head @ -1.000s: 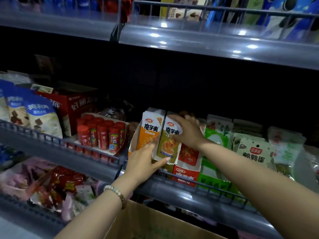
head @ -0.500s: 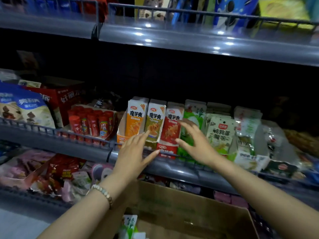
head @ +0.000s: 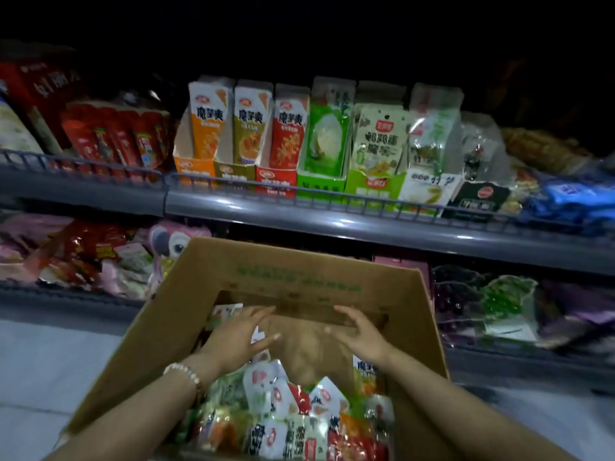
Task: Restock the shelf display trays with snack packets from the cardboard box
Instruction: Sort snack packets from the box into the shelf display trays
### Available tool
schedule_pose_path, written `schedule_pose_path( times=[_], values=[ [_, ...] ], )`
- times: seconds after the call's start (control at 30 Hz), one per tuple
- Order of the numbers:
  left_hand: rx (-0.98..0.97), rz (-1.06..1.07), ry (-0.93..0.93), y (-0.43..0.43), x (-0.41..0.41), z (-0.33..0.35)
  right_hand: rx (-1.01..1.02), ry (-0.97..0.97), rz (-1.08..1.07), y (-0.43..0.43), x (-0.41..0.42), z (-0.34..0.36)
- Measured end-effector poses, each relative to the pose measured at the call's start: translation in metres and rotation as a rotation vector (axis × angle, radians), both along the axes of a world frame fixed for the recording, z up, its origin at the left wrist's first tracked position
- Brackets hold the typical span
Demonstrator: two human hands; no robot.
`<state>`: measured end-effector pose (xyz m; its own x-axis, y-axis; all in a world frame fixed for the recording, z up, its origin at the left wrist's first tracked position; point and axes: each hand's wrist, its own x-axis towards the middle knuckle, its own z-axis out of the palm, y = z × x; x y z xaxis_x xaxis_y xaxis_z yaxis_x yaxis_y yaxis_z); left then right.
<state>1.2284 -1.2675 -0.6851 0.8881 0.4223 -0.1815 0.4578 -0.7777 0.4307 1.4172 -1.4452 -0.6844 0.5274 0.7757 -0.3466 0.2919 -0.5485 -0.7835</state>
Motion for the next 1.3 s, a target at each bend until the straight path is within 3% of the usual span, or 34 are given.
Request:
schedule_pose_path(
  times=[0.13,0.23,0.4,0.57,0.73,1.03,1.17,1.3],
  values=[
    [-0.232,0.061,0.29,0.002,-0.002,-0.037,-0.195,0.226,-0.041,-0.001,-0.013,-0.036],
    [-0.402,0.057,0.411,0.001,-0.005,-0.054,-0.298,0.23,0.02,-0.003,-0.026,-0.065],
    [-0.333,-0.018,0.461,0.002,-0.01,-0.072,-0.341,0.266,0.144,0.0,-0.039,-0.09],
    [-0.385,-0.043,0.422,-0.003,-0.006,-0.075,-0.303,0.264,0.248,0.003,-0.051,-0.093],
    [-0.394,-0.094,0.414,-0.015,-0.004,-0.079,-0.254,0.162,0.183,-0.003,-0.06,-0.11],
    [-0.483,-0.042,0.34,-0.017,-0.007,-0.08,-0.302,0.236,0.093,-0.01,-0.057,-0.112],
    [-0.466,0.052,0.115,-0.024,-0.015,-0.083,-0.209,0.313,-0.014,-0.008,-0.062,-0.095],
    [-0.44,0.261,-0.155,-0.029,-0.007,-0.054,0.02,0.408,-0.195,0.001,-0.052,-0.055]
  ],
)
